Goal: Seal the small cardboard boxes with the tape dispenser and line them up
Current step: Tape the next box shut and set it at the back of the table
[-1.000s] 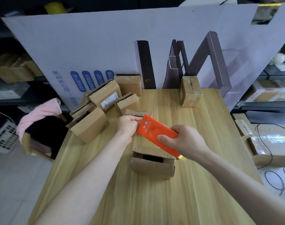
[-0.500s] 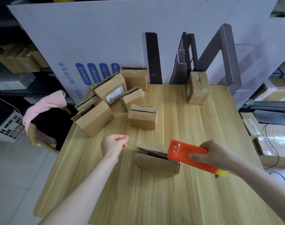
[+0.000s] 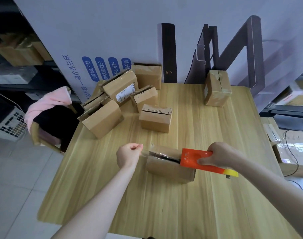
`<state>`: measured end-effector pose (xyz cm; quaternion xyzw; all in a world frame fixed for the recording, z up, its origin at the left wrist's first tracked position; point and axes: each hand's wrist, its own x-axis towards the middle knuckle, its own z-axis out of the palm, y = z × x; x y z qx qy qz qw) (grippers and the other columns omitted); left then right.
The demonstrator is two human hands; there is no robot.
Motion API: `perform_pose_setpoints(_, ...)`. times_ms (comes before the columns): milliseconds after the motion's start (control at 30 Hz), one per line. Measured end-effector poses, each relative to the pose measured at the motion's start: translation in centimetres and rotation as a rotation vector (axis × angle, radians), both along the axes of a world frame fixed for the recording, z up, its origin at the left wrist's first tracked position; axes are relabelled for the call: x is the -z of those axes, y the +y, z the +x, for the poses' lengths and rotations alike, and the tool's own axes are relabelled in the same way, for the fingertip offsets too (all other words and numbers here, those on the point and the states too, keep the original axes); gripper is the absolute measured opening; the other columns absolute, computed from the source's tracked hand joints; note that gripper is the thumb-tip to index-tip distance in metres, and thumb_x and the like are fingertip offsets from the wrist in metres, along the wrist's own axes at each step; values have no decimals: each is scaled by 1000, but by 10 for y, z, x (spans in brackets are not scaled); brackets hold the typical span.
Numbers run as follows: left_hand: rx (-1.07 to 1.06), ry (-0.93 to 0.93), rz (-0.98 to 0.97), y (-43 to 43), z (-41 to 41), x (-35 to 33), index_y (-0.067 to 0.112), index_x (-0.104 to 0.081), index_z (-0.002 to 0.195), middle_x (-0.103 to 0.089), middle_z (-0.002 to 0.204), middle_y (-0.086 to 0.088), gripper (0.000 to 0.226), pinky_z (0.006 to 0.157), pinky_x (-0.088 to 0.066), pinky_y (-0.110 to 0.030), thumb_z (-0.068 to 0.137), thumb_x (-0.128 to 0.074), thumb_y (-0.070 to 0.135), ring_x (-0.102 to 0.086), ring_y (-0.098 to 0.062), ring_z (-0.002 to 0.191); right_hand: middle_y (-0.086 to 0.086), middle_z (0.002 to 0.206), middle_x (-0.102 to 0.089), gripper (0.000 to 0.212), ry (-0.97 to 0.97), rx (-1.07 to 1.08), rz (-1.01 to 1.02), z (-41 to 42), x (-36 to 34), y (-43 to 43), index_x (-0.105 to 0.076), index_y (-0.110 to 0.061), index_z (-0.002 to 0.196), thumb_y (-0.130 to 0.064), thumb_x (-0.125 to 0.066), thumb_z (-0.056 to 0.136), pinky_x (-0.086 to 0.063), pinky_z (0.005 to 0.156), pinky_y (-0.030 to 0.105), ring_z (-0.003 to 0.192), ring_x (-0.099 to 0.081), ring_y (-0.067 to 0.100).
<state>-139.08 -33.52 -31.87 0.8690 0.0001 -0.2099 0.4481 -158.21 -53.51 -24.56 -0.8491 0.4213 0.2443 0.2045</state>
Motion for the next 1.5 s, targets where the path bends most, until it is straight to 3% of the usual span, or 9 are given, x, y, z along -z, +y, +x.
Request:
perform_pose_setpoints(367, -59, 114, 3, 5, -1, 33, 24, -71, 77, -70, 65, 4, 9, 56, -42, -21, 85, -70, 28, -64, -5, 65, -10, 80, -57, 50, 77, -31, -33, 8, 21, 1, -57, -23, 94, -69, -59, 75, -37, 53, 23, 76, -58, 12)
perform_pose_setpoints(600, -76, 203, -30, -1, 0, 64, 21, -72, 76, -74, 81, 2, 7, 69, -51, -26, 82, -73, 26, -68, -15, 76, -9, 81, -59, 50, 90, -1, -18, 9, 26, -2, -59, -24, 94, -69, -60, 74, -40, 55, 23, 76, -59, 12)
perform_pose_setpoints(933, -24, 222, 3, -15, -13, 78, 17, -74, 102, -73, 99, 0, 19, 79, -45, -26, 88, -62, 23, -61, -20, 84, -10, 80, -58, 50, 76, 49, -25, 7, 33, -3, -59, -24, 95, -69, -61, 73, -39, 53, 23, 72, -57, 10)
perform_pose_setpoints(1100, 157, 179, 310, -15, 4, 77, 18, -44, 142, -54, 137, -4, 50, 99, -45, -37, 95, -51, 32, -53, -30, 123, -9, 79, -59, 49, 78, 42, -25, 7, 33, -3, -60, -24, 92, -69, -61, 72, -40, 53, 23, 73, -58, 10)
perform_pose_setpoints(1200, 93, 136, 110, -22, -10, 69, 12, -46, 140, -54, 138, -8, 44, 101, -39, -35, 103, -36, 33, -50, -29, 126, -10, 80, -59, 50, 72, 41, -35, 6, 35, -3, -60, -24, 93, -69, -60, 71, -39, 53, 23, 74, -59, 11)
perform_pose_setpoints(1267, 204, 152, -11, -31, -28, 64, 7, -52, 133, -59, 129, -10, 45, 89, -39, -29, 104, -32, 35, -52, -30, 122, -9, 80, -60, 50, 73, 45, -26, 6, 34, -3, -60, -24, 93, -70, -60, 71, -40, 54, 23, 75, -59, 11)
perform_pose_setpoints(1333, 331, 73, 20, -33, -39, 69, 7, -46, 137, -58, 130, -8, 46, 84, -40, -28, 103, -33, 35, -53, -28, 122, -9, 80, -59, 50, 77, 49, -14, 6, 33, -3, -60, -24, 92, -69, -60, 71, -39, 53, 24, 75, -59, 11)
perform_pose_setpoints(1433, 496, -338, 257, -35, -34, 70, 9, -31, 148, -36, 153, -7, 51, 111, -30, -35, 101, -42, 27, -30, -25, 142, -10, 79, -59, 47, 67, 56, -16, 4, 33, -2, -60, -25, 90, -69, -60, 72, -37, 51, 23, 73, -58, 10)
perform_pose_setpoints(1500, 697, -596, 207, -50, -35, 65, 9, -39, 145, -36, 153, -6, 50, 118, -18, -39, 97, -51, 19, -24, -23, 145, -10, 78, -59, 45, 51, 60, -4, 1, 34, -1, -60, -25, 86, -68, -60, 72, -38, 51, 23, 73, -60, 11)
